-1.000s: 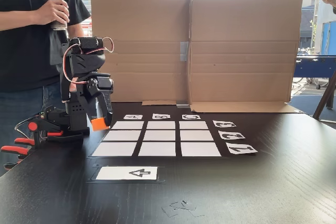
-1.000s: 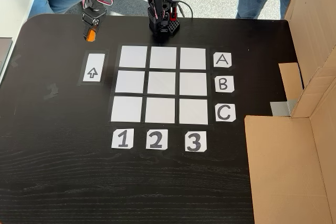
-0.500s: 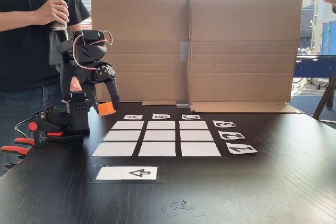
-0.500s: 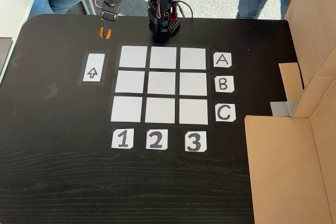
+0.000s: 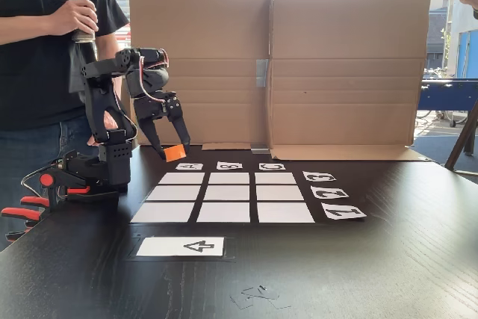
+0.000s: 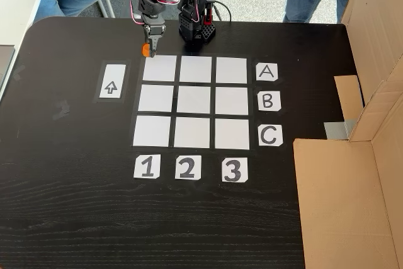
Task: Pick up the round, orange token and place it in the grid on square A2.
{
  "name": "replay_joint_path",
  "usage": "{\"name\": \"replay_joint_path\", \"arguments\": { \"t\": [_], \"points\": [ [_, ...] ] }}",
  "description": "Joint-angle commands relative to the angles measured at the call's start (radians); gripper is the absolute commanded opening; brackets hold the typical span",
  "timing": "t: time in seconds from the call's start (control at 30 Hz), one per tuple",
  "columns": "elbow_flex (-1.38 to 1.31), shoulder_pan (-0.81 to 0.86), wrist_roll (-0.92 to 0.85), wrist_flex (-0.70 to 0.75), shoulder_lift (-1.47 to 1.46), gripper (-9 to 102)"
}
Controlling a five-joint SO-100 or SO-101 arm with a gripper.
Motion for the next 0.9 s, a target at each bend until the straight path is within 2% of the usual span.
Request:
{"name": "replay_joint_path", "arguments": {
  "t": [0.0, 0.3, 0.87],
  "points": [
    [0.040, -0.106, -0.005, 0.005, 0.075, -1],
    [0.225, -0.370, -0.014, 0.005, 0.201, -1],
    [0.506, -0.456, -0.166, -0.051, 0.229, -1]
  ]
}}
